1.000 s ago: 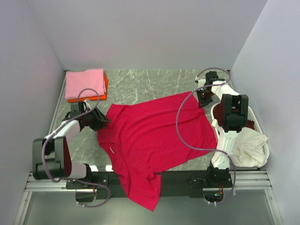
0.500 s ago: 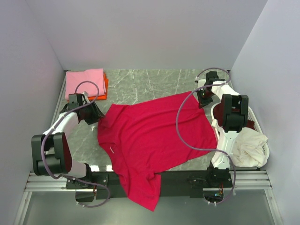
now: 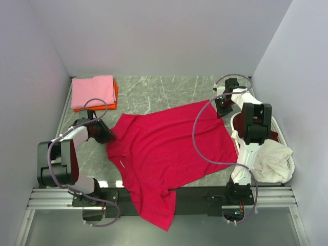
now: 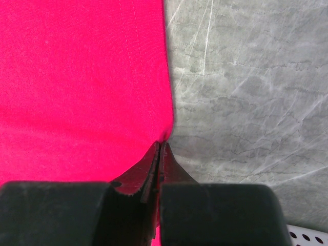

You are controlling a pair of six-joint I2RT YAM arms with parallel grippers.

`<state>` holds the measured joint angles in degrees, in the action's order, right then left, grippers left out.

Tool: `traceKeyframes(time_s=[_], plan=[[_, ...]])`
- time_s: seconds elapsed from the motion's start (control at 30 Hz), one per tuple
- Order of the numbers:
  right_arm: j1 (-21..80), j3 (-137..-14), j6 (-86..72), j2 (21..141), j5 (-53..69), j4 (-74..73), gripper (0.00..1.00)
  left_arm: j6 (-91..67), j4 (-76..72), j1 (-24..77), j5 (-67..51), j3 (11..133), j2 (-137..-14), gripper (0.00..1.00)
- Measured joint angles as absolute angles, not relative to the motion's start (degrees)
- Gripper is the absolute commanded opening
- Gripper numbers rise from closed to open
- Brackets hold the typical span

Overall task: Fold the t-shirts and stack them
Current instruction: Flatten the tshirt out

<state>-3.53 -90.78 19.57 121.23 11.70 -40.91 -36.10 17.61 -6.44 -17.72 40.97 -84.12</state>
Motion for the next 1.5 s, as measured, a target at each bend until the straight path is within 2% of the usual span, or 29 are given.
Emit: traceKeyframes(time_s=[0.27, 0.4, 0.53, 0.73, 1.07, 1.1, 1.13, 1.23, 1.27, 1.5], plan=[[-3.53, -90.78, 19.57, 121.23, 11.79, -40.88, 0.0, -37.56, 16.53, -6.44, -16.14, 41.32, -85.52, 0.37], [-3.53, -90.78, 19.57, 121.23, 11.9, -40.88, 0.0, -37.85, 16.1, -6.55, -15.75, 41.78, -86.41, 0.32], [-3.53, -90.78, 19.57, 121.23, 12.01, -40.88, 0.0, -38.37, 15.92, -6.57, -15.49, 42.92, -87.74, 0.31], [-3.53, -90.78, 19.57, 121.23, 12.05, -40.86, 0.0, -38.35, 15.53, -6.57, -15.11, 44.36, -89.08, 0.11], [-3.53, -91.61, 20.53, 121.56, 12.4, -41.87, 0.01, -36.32, 18.28, -6.57, -14.74, 46.0, -86.28, 0.01], [-3.53, -92.2, 20.73, 121.93, 12.64, -42.26, 0.03, -35.53, 18.79, -6.57, -14.39, 46.61, -85.38, 0.01], [-3.53, -93.14, 20.93, 122.41, 12.88, -43.0, 0.13, -34.92, 19.22, -6.57, -14.0, 47.11, -84.64, 0.01], [-3.53, -96.62, 21.98, 124.22, 13.67, -45.52, 0.37, -32.99, 19.66, -6.57, -12.99, 48.29, -82.11, 0.01], [-3.53, -98.0, 22.22, 124.92, 14.02, -46.15, 0.4, -32.32, 19.64, -6.57, -12.69, 48.49, -81.36, 0.01], [-3.53, -112.68, 22.31, 130.96, 18.13, -50.98, 0.44, -28.6, 19.53, -6.57, -13.26, 48.56, -79.7, 0.01]])
